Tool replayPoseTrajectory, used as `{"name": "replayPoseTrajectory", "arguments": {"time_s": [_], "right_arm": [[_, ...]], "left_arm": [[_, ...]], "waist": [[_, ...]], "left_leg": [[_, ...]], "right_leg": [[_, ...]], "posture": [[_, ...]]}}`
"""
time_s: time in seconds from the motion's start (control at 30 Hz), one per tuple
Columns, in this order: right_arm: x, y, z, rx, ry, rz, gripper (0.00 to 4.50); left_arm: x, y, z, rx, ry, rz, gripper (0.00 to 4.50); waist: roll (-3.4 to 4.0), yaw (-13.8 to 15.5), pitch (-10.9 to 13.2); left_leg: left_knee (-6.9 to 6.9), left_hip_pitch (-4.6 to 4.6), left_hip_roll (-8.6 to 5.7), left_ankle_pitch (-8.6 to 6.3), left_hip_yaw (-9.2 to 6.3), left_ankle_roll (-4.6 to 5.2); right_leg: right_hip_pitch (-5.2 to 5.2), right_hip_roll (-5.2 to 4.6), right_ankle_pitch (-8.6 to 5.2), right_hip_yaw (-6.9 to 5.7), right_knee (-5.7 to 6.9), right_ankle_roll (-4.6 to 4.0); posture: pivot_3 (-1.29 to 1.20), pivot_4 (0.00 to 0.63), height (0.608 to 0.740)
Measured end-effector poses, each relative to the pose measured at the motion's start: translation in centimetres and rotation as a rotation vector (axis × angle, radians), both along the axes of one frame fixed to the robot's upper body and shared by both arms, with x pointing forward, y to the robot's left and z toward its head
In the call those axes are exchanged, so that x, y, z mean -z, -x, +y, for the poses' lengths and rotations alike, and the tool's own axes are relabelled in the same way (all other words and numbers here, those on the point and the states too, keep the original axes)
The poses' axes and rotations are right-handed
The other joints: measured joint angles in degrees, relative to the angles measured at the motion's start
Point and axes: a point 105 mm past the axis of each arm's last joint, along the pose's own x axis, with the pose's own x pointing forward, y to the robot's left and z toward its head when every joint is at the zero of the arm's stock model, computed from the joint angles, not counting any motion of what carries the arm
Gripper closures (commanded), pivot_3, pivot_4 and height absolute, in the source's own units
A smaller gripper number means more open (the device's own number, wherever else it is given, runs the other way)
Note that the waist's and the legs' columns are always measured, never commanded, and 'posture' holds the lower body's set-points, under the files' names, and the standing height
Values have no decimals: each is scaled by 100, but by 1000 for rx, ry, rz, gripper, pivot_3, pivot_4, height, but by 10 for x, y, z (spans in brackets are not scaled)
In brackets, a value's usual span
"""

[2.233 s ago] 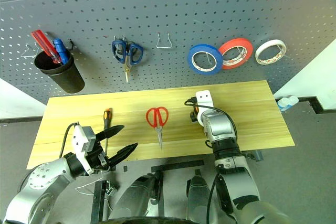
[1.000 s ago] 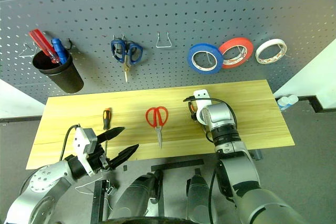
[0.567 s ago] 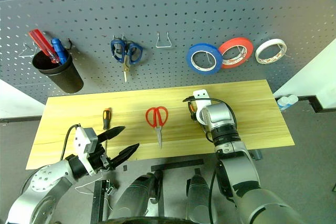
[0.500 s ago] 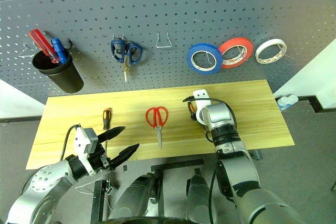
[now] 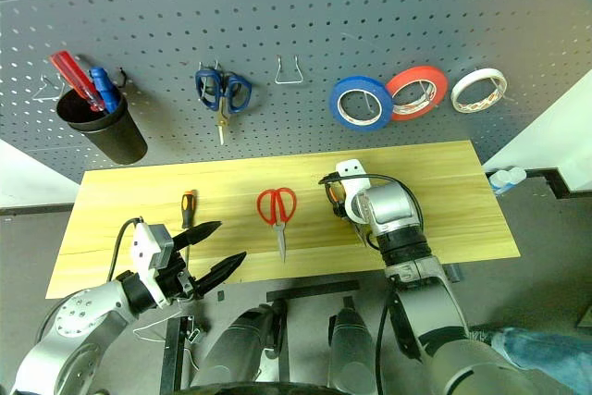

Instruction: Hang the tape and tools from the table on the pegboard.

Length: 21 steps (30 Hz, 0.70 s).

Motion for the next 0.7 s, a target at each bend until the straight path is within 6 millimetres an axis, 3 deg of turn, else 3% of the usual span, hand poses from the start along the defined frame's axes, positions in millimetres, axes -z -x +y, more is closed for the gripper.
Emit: {"name": "replayPoseTrajectory", "arguments": {"time_s": [0.43, 0.7], "right_arm": [[-45, 27, 6, -138, -25, -49, 2086], [-62, 41, 13, -222, -51, -76, 2087]], "left_arm": [[-3, -1, -4, 15, 18, -17, 0], [-25, -3, -6, 12, 114, -156, 0]], "waist": [[-1, 10, 0], [-2, 23, 0]], "left_leg": [[-2, -8, 0, -13, 0, 20], [1, -12, 0, -12, 0, 20]], "right_leg": [[0, -2, 0, -2, -16, 1], [2, -3, 1, -6, -22, 1]], "posture": [[35, 253, 740], [34, 244, 740]]}}
